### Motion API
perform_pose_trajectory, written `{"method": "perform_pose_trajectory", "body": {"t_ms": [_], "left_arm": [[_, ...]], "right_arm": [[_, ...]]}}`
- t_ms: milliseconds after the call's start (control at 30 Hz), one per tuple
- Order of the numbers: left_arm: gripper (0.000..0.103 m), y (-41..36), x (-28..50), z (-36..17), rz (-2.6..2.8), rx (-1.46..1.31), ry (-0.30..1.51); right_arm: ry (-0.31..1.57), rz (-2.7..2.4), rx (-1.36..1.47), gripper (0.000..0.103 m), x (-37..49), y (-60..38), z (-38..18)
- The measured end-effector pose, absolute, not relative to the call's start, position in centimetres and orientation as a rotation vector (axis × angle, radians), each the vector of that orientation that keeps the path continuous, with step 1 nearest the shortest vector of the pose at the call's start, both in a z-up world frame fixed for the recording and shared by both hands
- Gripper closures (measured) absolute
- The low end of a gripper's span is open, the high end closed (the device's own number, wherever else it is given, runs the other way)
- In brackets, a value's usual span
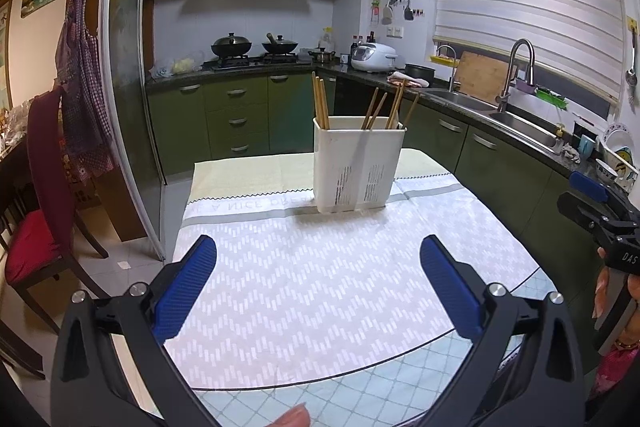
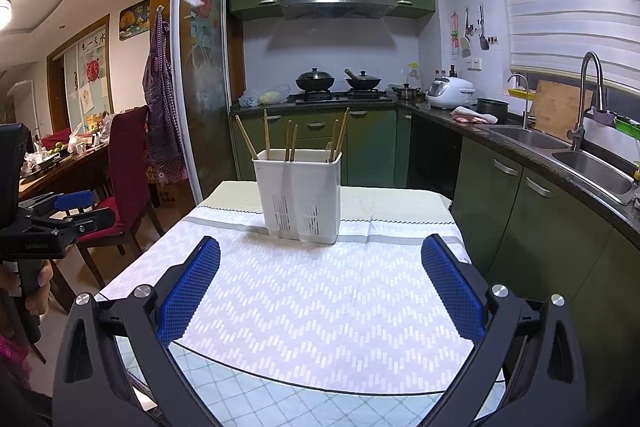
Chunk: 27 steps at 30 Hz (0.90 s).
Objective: Organize utensils
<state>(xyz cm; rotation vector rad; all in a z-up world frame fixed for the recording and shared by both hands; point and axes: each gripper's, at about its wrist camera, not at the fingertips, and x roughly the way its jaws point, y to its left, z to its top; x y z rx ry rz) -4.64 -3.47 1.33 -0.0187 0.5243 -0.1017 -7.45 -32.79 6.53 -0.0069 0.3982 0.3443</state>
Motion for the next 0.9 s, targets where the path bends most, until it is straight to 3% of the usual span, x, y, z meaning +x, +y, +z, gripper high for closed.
{"method": "perform_pose_trajectory", "body": {"t_ms": [900], "left_arm": [[0.006, -3.16, -4.12, 0.72, -0.112, -0.036, 0.547]], "right_arm": [[0.405, 0.359, -0.010, 0.004, -7.02, -32.31, 5.94]]}}
